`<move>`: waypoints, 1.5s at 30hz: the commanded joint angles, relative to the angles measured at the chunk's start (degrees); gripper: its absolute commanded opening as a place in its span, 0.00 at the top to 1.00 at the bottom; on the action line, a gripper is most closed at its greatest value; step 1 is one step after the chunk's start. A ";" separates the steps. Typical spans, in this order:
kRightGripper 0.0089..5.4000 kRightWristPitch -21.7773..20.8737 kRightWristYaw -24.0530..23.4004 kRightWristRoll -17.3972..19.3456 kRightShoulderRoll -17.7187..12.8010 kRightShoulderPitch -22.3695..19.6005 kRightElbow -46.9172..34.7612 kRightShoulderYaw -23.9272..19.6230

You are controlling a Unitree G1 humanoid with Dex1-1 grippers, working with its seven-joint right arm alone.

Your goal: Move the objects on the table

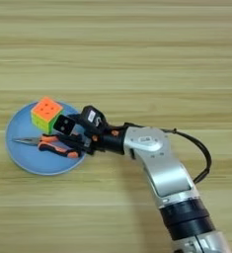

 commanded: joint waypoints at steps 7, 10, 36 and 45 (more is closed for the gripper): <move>0.54 -3.89 1.28 -1.68 -0.19 -2.97 0.11 3.91; 0.54 -4.34 2.03 -2.20 0.09 -3.20 0.66 5.37; 0.39 -6.94 4.07 -5.56 0.84 -4.98 4.05 10.41; 0.20 -6.93 3.82 -5.48 1.16 -5.20 4.19 10.10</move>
